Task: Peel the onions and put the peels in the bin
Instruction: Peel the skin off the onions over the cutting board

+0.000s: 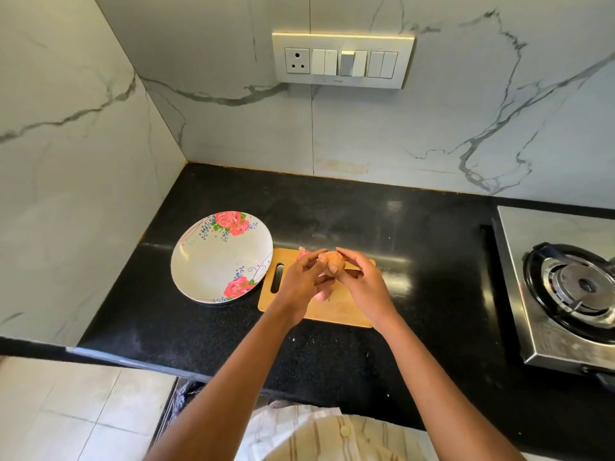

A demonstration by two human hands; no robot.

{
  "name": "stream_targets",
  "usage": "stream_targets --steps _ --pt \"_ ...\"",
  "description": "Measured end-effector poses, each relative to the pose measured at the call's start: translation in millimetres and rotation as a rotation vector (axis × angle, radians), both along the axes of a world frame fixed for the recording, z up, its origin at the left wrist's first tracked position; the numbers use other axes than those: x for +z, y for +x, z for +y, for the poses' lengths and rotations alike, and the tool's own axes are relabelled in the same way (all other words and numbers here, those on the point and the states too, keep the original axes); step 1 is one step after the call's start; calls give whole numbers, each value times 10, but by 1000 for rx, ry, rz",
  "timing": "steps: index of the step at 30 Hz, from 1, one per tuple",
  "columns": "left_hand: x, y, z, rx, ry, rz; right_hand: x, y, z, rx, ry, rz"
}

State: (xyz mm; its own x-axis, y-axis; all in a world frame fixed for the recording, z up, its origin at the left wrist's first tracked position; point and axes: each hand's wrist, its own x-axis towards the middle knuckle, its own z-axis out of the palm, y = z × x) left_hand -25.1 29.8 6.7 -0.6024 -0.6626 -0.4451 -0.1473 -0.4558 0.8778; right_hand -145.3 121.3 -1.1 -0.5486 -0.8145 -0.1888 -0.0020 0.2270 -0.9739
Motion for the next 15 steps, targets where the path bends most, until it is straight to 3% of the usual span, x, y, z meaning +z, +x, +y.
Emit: stream_targets --steps 5,10,15 --pt "19 43 -126 3 -106 -29 50 3 -56 71 11 144" --pt "144 85 -333 -107 -98 18 177 -88 -141 30 -11 115" --pt "249 94 -532 -181 -182 -8 237 -113 -247 33 -67 -63"
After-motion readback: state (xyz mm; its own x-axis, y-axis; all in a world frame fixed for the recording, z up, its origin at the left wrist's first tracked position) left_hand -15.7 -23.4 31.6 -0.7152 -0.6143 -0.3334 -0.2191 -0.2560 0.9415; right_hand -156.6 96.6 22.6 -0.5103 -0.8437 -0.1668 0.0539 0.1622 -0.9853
